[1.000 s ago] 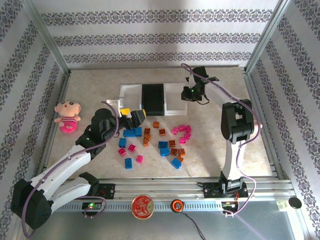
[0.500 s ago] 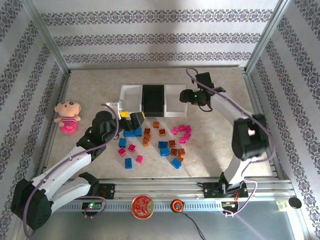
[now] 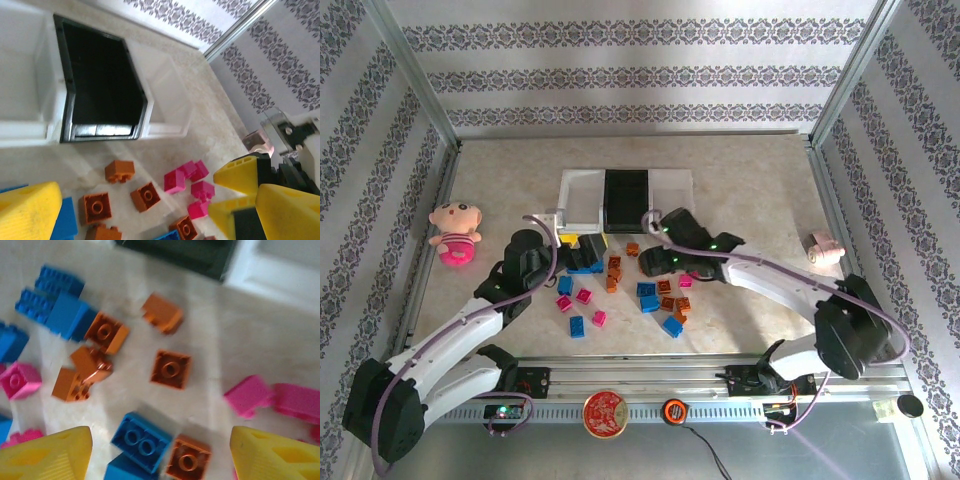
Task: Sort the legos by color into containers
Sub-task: Pick up the lego from the center of the table.
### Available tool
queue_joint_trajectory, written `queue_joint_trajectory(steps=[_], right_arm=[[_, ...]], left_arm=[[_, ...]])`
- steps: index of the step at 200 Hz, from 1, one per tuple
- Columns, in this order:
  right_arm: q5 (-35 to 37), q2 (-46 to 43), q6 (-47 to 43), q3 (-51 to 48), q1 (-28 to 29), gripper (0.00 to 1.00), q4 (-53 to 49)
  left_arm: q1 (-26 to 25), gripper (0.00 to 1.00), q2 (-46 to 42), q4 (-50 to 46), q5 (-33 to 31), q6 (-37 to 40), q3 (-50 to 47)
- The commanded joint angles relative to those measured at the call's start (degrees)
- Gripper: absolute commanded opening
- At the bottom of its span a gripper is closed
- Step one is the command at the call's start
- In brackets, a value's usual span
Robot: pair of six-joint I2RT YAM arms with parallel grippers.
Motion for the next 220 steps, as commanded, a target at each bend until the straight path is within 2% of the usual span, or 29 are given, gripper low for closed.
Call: queue_joint_trajectory(steps=[1, 29, 64, 165, 206, 220], right_arm=[[3.91, 5.80, -1.63, 4.67, 3.19, 0.73, -0.98], [4.21, 13.54, -1.07, 9.25, 3.58, 0.69, -2.68], [7.08, 18.98, -1.35, 13.60, 3.22, 0.67, -5.89], [5.59, 27.21, -1.18, 16.79, 1.00, 0.59, -5.09], [4.87, 29.21, -1.63, 18.22, 1.18, 0.52, -5.47], [4.67, 29.29, -1.47, 17.71, 1.20, 0.46, -5.15]], left_arm=[[0.82, 1.00, -0.76, 3.93, 2.99, -2.06, -1.47], [0.82, 1.00, -2.95, 1.24, 2.42, -2.13, -2.25], [0.82, 1.00, -7.91, 0.89, 0.28, -2.44, -4.19], [0.82, 1.00, -11.61, -1.99, -1.06, -1.21, -4.16], [0.85, 0.99, -11.62, -4.00, -1.44, -0.34, -2.41], [0.82, 1.00, -11.60, -4.73, -2.27, 0.24, -1.89]])
